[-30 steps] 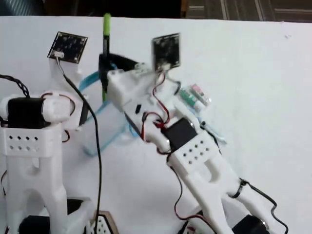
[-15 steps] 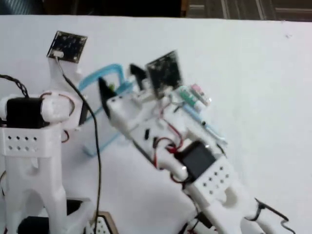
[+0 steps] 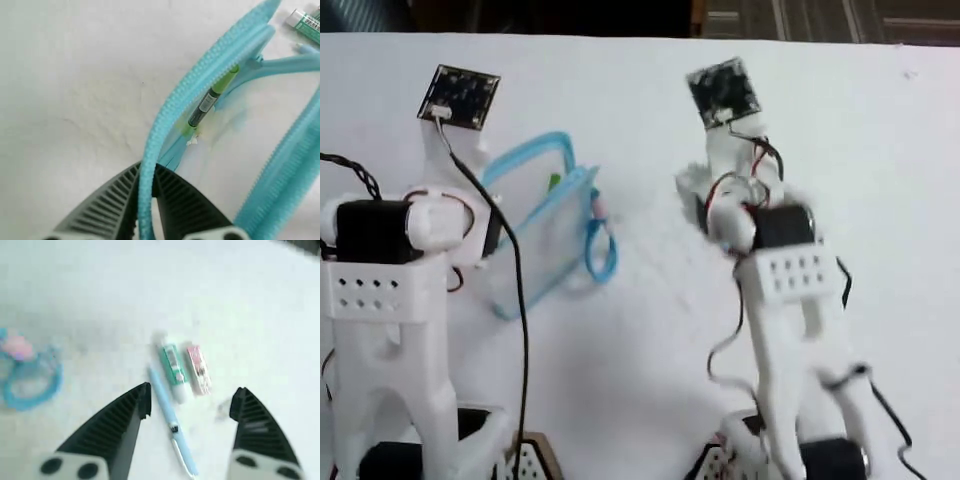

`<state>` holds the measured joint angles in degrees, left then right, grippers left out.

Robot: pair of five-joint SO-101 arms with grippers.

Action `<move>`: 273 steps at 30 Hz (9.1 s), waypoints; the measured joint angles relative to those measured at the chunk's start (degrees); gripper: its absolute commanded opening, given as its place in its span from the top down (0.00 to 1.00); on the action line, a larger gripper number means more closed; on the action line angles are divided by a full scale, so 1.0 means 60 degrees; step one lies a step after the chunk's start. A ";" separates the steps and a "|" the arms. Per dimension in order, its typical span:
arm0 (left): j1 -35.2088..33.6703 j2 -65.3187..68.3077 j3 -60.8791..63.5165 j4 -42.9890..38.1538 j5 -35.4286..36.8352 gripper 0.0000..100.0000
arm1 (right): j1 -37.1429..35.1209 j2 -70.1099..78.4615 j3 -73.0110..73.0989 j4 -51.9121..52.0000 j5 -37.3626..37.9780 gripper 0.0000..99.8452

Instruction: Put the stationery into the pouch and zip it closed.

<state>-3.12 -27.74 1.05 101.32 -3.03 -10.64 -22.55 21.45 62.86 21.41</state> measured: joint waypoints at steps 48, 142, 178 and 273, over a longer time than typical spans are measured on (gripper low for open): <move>0.0000 0.0000 0.0000 0.0000 0.0000 0.98 | -0.2462 -0.2359 -0.0293 -0.1348 -0.1582 0.98; -0.0278 0.0000 0.0000 -0.0015 0.0000 0.98 | -0.0674 0.6462 -0.3604 0.1319 0.0601 0.98; -0.0278 0.0000 0.0000 -0.0015 0.0000 0.98 | -0.5363 -0.2110 0.0659 -0.6081 -0.8176 0.98; -0.0278 -0.0103 0.0454 -0.0513 0.0000 0.98 | -0.5861 0.8044 -1.9238 0.6271 -0.5919 0.98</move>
<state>-4.79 -28.35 3.78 98.24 -3.03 -45.80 25.71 -93.98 100.48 -14.11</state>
